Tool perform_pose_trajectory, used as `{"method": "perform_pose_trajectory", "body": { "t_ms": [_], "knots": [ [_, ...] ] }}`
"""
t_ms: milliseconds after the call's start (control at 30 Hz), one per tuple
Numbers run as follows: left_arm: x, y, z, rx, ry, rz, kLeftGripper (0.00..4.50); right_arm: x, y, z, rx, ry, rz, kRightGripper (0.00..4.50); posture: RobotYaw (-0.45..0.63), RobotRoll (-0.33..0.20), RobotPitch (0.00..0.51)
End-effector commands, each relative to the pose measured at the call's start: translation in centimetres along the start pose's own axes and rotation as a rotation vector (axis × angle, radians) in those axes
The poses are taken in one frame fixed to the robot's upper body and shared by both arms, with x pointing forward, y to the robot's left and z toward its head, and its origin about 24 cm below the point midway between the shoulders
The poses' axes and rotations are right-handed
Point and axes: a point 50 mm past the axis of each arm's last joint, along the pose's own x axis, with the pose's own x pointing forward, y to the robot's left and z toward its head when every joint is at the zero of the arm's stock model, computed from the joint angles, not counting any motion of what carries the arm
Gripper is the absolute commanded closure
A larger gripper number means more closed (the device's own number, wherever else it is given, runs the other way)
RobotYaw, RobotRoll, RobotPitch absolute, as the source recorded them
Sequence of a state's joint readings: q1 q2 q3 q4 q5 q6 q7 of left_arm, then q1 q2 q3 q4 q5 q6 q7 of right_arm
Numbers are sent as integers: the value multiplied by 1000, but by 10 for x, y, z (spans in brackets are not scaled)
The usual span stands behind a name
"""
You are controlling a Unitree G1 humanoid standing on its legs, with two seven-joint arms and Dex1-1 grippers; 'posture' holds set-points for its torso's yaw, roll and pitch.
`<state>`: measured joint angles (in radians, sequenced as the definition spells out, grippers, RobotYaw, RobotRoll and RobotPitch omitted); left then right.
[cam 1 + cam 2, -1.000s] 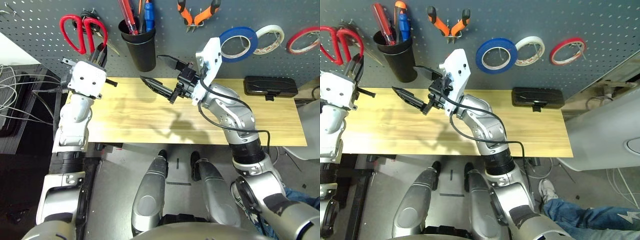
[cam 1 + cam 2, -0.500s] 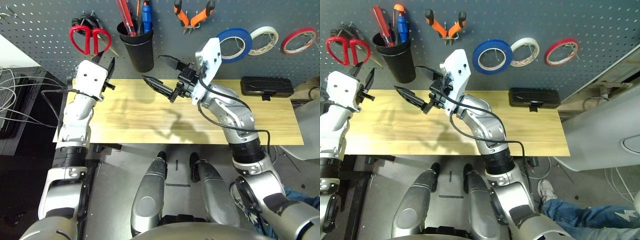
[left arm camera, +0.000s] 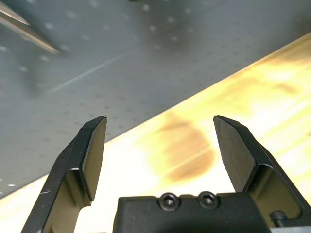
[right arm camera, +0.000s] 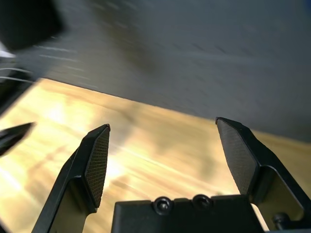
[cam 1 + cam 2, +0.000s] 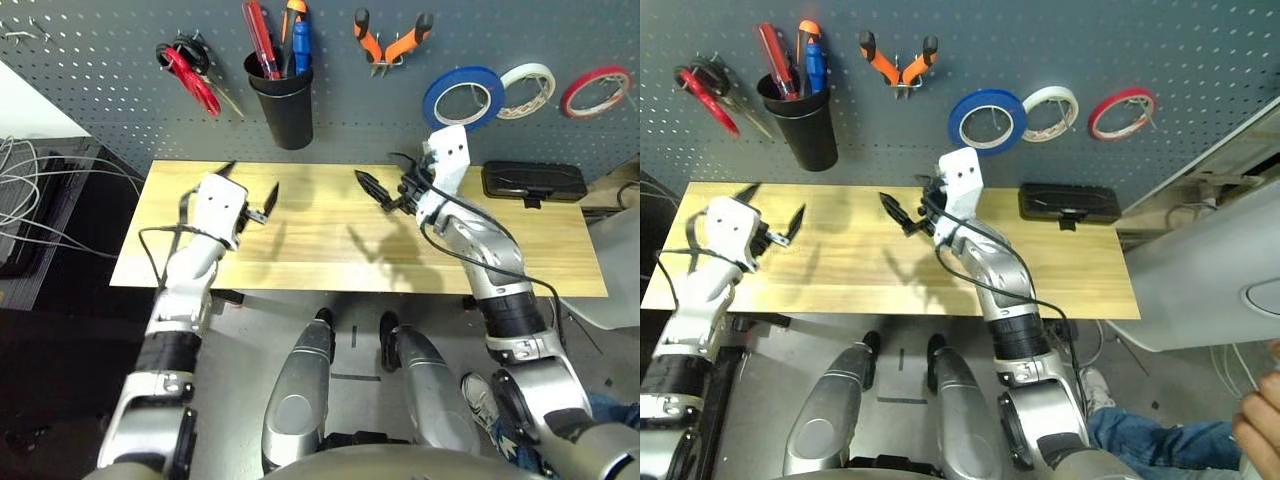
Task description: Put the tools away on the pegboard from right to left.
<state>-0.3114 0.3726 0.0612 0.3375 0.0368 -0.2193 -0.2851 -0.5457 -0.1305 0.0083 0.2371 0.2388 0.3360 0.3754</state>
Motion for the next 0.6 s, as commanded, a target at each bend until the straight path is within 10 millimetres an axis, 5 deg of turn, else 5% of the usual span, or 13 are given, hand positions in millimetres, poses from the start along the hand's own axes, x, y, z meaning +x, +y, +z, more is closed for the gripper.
{"method": "perform_pose_trajectory", "body": {
  "t_ms": [33, 600],
  "knots": [
    [-4, -9, -22, -41, 99, -27, 26, -7, -21, -23, 61, 51, -147, 0, 115, 0, 307],
    [24, -23, -52, -294, 270, 101, 26, -40, -107, -48, 75, 124, -555, 0, 115, 0, 283]
  ]
}}
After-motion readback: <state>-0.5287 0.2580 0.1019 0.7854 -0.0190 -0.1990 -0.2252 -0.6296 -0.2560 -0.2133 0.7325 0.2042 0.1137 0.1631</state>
